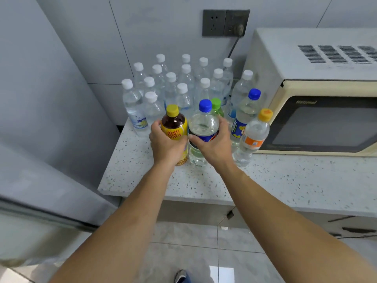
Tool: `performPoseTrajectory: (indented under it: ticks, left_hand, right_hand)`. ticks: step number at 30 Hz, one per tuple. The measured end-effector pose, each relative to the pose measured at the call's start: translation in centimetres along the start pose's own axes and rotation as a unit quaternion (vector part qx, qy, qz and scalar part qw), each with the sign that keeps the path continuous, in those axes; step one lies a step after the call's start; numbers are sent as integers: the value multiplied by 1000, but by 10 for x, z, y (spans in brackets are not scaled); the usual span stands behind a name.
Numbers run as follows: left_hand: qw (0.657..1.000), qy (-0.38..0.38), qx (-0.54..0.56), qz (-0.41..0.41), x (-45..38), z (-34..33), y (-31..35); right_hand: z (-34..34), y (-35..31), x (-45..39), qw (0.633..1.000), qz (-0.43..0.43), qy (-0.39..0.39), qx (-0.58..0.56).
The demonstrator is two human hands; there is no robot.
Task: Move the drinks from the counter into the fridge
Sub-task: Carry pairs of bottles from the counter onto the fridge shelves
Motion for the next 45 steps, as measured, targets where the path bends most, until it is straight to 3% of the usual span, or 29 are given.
performPoseTrajectory:
  ticks: [7, 13, 20, 26, 30, 37, 45]
  left_hand:
    - [999, -7, -8, -49, 0, 2, 3]
    - [996, 2, -6, -93, 39, 13, -6]
    - [996, 32, -3, -83, 69, 24, -20]
    - [993, 7, -1, -117, 94, 18, -30]
    - [996, -5, 37, -84, 97, 12, -40]
    - [997, -60, 39, -37, 89, 9, -61]
    - [995, -36, 88, -1, 97, 12, -63]
  right_hand:
    - [11, 1, 0, 1000, -14, -4, 8]
    - [30, 11, 21, 999, 36, 8, 22]
    - [50, 20, 43, 998, 43, 48, -9]
    - [64, 28, 55, 996, 82, -4, 31]
    - [57, 28, 54, 997, 47, -58, -17]
    - [45, 39, 55, 996, -16, -56, -61]
    - [49, 34, 67, 997, -23, -45, -56]
Point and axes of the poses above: each hand's wrist, its own x-axis away from the middle knuckle, its own z-axis out of the back of the hand, y = z × x, the point moved 1 cm from there along -x, towards the middle knuckle, and after that the axes turned 7 degrees about -z, right-handed, at the moved point
